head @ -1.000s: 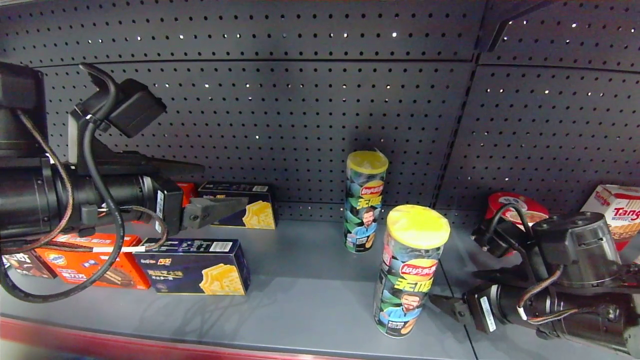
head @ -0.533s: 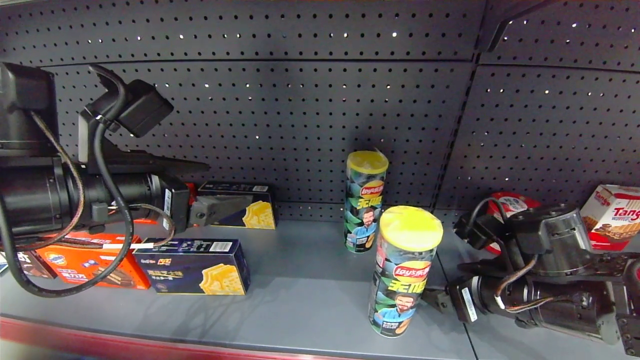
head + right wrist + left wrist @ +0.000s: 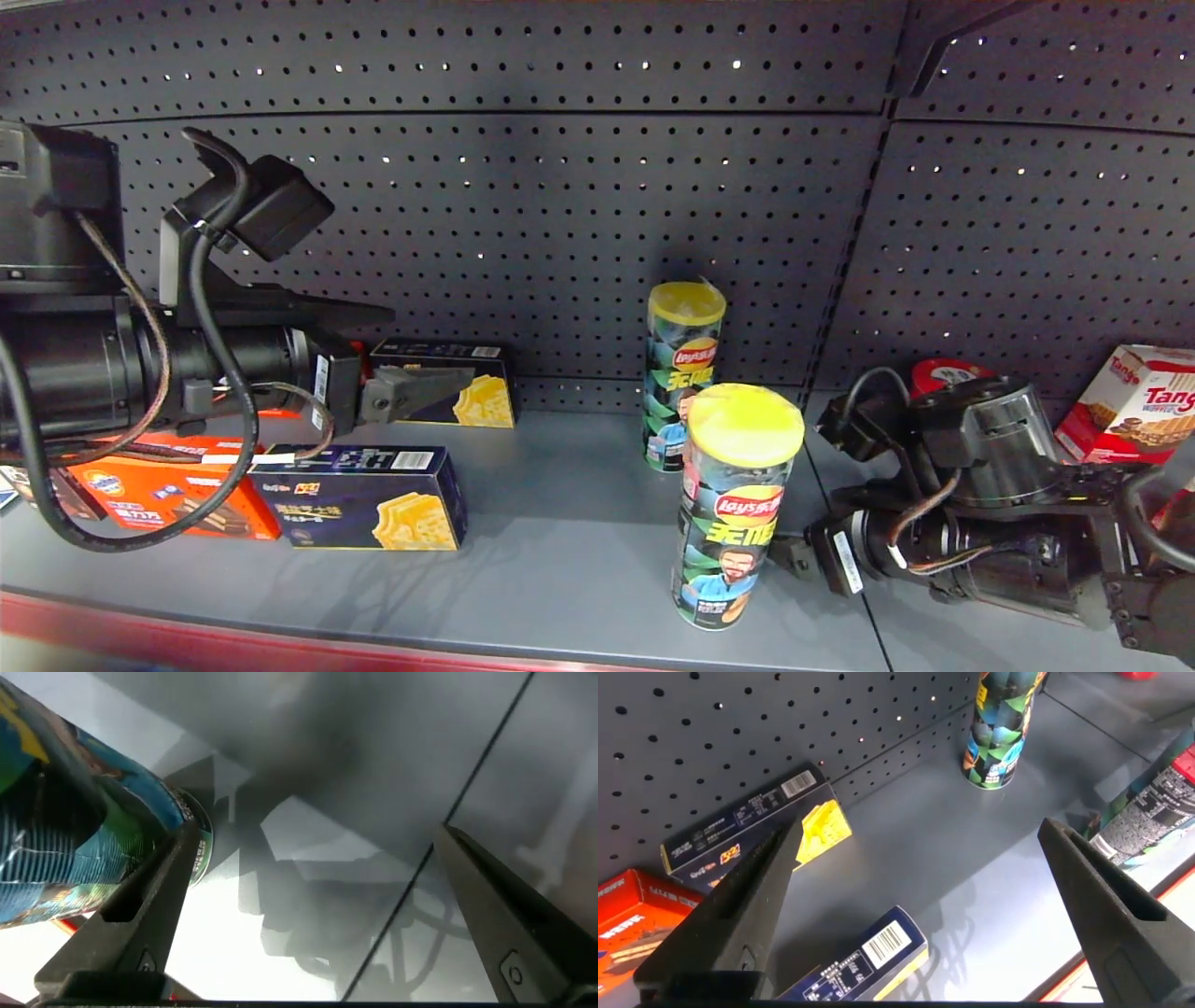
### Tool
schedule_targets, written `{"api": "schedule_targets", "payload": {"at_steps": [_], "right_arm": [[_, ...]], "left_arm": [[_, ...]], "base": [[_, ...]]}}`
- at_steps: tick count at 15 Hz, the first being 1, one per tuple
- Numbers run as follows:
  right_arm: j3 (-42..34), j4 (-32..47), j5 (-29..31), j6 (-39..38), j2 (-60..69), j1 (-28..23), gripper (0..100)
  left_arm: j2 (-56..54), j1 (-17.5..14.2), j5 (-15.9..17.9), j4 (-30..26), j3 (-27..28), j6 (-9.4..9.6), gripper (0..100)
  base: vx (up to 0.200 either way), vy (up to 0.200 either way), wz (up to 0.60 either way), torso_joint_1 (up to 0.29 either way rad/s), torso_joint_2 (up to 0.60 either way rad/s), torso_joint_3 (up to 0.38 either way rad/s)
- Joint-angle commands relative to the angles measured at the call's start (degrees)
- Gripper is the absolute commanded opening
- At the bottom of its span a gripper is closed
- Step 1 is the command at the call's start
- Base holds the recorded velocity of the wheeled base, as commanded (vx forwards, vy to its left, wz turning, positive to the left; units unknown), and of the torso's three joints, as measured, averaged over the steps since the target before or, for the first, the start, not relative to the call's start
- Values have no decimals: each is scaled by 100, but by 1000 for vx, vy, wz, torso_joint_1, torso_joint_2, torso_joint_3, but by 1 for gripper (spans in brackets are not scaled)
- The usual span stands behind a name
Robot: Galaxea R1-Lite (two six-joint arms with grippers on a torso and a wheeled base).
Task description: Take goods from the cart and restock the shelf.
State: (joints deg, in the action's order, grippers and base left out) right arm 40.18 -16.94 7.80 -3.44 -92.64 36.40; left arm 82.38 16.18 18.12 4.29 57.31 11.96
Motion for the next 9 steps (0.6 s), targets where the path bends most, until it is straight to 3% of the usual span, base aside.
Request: {"api": "schedule_targets", "payload": {"at_steps": [1,9], "right_arm": [[60,-2,11,1,-106,43,100],[148,-204,11,1,-290,183,100]], "left_arm": [[23,-1,-1,2,-9,-1,100],[32,-9,-1,2,-18,-1,100]], "base": [[0,0,0,0,0,0],[0,0,0,0,0,0]]}}
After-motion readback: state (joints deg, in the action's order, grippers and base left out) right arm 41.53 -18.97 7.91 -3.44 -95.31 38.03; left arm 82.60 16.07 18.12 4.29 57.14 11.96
